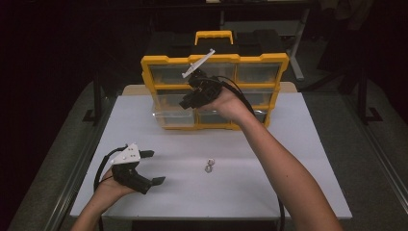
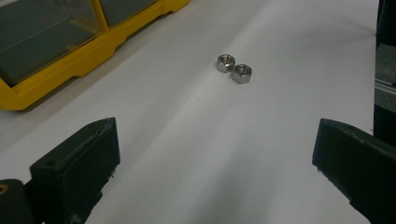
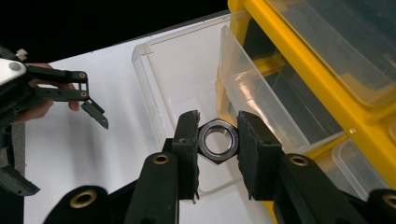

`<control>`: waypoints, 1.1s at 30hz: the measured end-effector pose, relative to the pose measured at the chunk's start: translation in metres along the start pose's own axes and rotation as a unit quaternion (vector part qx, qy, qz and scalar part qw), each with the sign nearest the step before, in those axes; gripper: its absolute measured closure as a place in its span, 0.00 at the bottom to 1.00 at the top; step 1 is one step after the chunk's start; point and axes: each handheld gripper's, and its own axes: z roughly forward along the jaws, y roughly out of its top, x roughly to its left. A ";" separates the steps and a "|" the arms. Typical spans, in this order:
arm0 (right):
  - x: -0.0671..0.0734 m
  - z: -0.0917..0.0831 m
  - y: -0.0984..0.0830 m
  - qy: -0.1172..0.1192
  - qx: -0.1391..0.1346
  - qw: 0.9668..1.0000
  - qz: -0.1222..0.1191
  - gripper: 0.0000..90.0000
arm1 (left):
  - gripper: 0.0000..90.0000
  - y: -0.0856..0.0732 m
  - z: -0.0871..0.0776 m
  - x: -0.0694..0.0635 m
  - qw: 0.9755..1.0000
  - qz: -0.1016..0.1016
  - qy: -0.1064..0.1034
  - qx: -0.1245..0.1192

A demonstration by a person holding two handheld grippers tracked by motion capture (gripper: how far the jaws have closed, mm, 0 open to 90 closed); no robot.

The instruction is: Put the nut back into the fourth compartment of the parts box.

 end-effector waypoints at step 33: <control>0.011 -0.039 -0.044 -0.013 -0.048 0.999 0.013 0.34 | 0.01 0.000 0.003 -0.002 1.000 -0.002 -0.002 0.001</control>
